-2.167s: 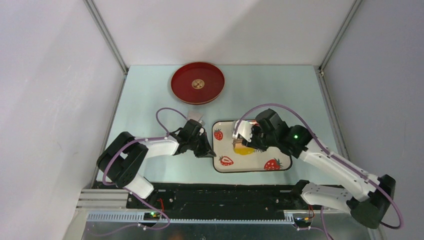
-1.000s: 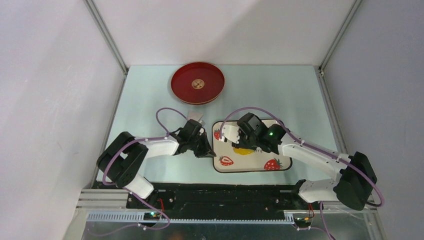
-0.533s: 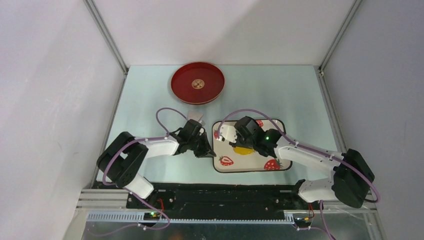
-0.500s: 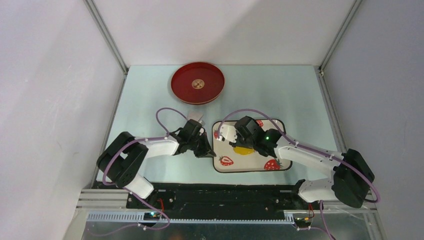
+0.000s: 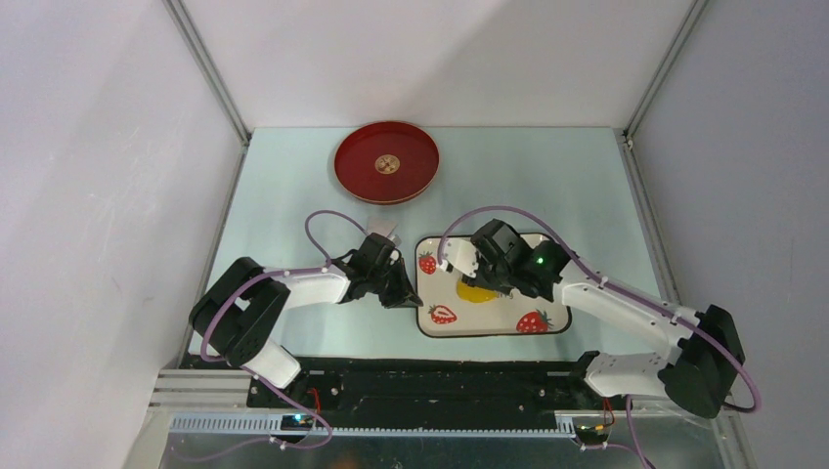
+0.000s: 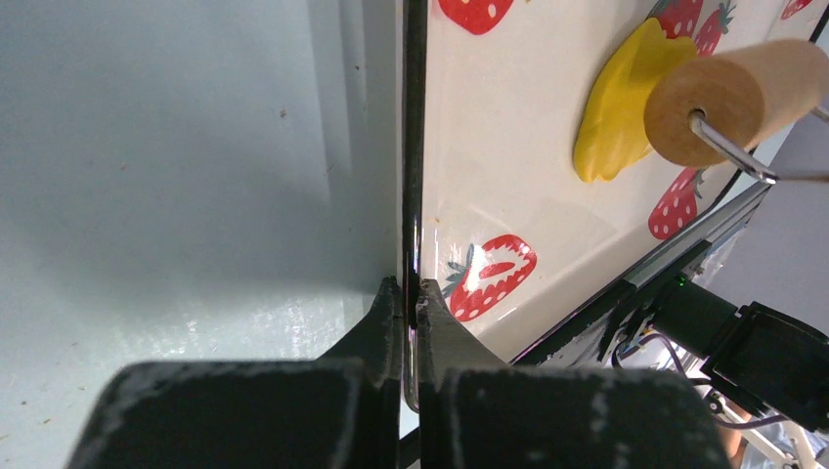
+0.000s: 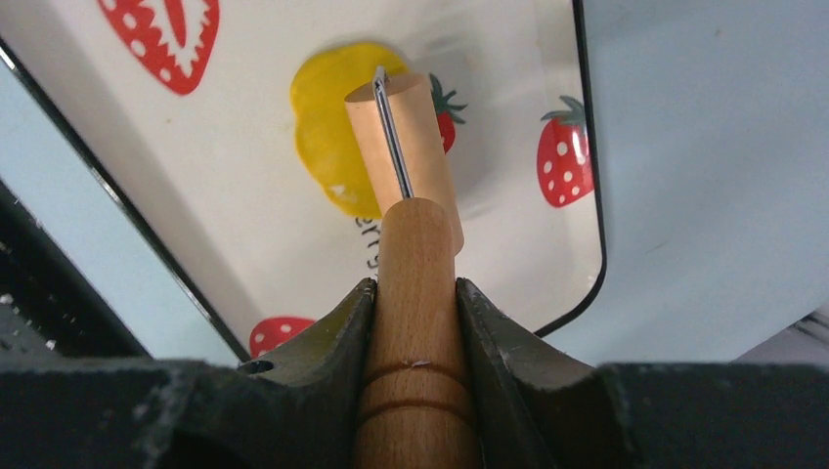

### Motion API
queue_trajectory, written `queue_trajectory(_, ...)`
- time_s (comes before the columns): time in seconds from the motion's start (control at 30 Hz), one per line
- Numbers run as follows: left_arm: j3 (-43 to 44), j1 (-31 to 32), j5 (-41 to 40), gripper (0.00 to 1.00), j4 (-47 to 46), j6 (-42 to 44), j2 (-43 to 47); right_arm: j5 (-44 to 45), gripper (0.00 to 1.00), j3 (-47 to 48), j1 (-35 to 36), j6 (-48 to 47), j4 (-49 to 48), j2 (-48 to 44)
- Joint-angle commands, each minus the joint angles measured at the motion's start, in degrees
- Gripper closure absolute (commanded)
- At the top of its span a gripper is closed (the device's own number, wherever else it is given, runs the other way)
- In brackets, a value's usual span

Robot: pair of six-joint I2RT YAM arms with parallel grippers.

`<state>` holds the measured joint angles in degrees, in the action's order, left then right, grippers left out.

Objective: Roll out the dumpling wrappers from the dough

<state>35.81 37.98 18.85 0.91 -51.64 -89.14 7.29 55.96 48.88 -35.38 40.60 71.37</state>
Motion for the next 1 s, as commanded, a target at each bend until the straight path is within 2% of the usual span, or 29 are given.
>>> queue_trajectory(0.0,-1.18,0.73,-3.12,1.0,5.01,1.1,-2.43,1.8,1.0,3.6,1.35,2.2,5.9,-3.08)
queue_trajectory(0.2,-1.18,0.78,-3.04,1.0,5.05,1.11,-2.41,1.75,1.0,3.49,3.02,3.79,7.1,-2.15)
queue_trajectory(0.73,-1.27,0.76,-3.05,1.0,5.04,1.1,-2.27,-0.64,1.0,3.5,4.49,6.19,-0.56,4.52)
queue_trajectory(0.97,-1.14,0.74,-2.98,1.0,5.0,1.19,-2.55,-0.45,1.0,4.03,4.38,6.55,-2.23,0.08)
